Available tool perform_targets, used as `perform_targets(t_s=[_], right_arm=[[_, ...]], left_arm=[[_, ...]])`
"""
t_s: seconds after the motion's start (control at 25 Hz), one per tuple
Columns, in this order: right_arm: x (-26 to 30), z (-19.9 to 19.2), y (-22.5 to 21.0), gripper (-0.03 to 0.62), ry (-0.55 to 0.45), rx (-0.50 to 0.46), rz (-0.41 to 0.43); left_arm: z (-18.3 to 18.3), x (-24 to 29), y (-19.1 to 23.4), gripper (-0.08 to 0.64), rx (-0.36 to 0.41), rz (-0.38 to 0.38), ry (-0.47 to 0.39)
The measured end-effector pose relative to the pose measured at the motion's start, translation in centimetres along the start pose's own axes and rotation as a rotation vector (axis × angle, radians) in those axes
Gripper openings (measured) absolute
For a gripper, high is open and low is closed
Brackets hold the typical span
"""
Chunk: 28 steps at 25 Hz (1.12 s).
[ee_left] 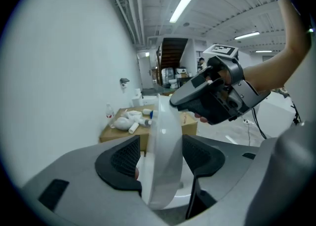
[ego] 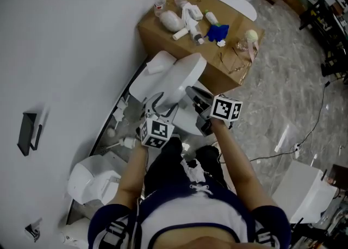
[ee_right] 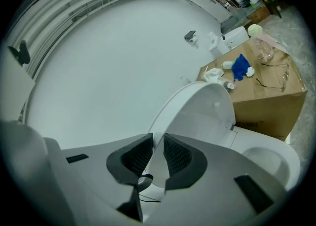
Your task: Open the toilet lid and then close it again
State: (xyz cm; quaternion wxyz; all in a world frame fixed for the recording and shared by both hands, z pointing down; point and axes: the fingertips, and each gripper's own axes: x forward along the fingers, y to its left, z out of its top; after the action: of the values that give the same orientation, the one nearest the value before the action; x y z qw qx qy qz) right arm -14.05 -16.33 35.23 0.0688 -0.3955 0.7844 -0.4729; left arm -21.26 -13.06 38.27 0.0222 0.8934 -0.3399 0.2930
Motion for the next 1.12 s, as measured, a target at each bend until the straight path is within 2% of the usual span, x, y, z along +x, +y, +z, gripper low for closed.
perform_targets(t_s=[0.36, 0.56, 0.6, 0.68, 0.72, 0.96, 1.12], right_arm=[[4.6, 1.8, 2.3, 0.041, 0.025, 0.016, -0.016], [7.1, 2.7, 3.2, 0.042, 0.053, -0.036, -0.050], [7.6, 2.8, 3.4, 0.043, 0.060, -0.046, -0.054], [8.3, 3.1, 3.7, 0.043, 0.064, -0.054, -0.058], [8.7, 3.1, 3.8, 0.043, 0.063, -0.056, -0.059], [10.7, 3.7, 4.7, 0.043, 0.069, -0.106, -0.078], [12.2, 4.1, 5.1, 0.048, 0.081, -0.144, -0.088]], left_arm=[[0.4, -1.1, 5.0, 0.273, -0.058, 0.105, -0.055], [1.1, -2.0, 7.6, 0.257, -0.115, 0.158, -0.092], [1.5, -2.5, 8.4, 0.242, -0.137, 0.188, -0.120], [2.3, -3.7, 10.4, 0.081, -0.185, 0.264, -0.179], [2.5, -4.1, 11.2, 0.061, -0.204, 0.287, -0.199], [3.3, -5.5, 13.2, 0.028, -0.225, 0.341, -0.255], [3.8, -5.8, 14.0, 0.008, -0.270, 0.340, -0.283]])
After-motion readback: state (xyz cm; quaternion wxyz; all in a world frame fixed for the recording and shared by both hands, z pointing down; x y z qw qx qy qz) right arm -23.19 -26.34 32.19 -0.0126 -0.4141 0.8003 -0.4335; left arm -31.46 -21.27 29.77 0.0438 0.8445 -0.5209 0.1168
